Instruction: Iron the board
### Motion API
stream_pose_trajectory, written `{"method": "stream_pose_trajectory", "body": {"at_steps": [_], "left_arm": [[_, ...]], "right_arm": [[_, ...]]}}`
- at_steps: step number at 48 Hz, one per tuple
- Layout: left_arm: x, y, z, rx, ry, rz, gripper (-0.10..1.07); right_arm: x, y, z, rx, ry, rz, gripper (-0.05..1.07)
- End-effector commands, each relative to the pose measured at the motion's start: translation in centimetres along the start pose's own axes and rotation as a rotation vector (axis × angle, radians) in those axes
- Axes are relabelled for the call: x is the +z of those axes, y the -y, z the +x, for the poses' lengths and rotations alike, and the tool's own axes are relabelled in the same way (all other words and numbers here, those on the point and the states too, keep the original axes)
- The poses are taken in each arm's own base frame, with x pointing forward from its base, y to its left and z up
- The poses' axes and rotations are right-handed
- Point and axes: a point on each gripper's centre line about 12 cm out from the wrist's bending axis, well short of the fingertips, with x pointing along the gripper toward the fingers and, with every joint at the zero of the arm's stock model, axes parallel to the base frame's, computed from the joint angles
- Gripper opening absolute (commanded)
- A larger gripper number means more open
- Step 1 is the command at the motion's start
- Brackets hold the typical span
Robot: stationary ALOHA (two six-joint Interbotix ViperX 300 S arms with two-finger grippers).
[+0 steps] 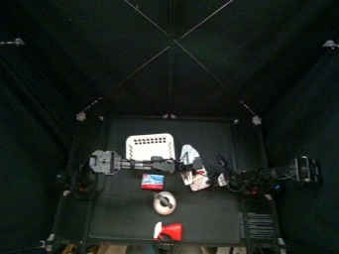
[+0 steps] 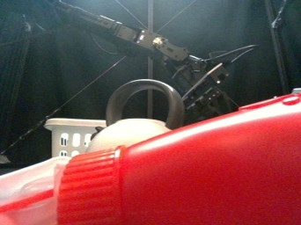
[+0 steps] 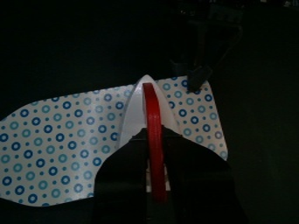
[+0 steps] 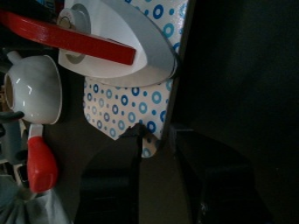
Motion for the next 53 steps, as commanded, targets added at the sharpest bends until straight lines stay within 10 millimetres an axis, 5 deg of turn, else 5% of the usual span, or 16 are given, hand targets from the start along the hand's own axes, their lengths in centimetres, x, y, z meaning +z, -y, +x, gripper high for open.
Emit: {"method": "stream_pose_trajectory", "body": {"at_steps": [1,17,53], "left_arm": [[0.7,0.0,-0.6,-0.002,0.021,-0.008,0.46],[0.0,-0.2,-0.3,0.002,0.003,-0.007,0.46],[-0.1,-7.0,-0.4,0.113,-0.006,-0.022,0.46]], "right_arm": [[-0.1,0.7,0.1,-0.043,-0.011,-0.001,0.46],[-0.1,0.6,0.1,-0.046,-0.009,-0.002,0.46],[0.0,0.4,0.1,-0.045,-0.010,-0.007,0.46]]}}
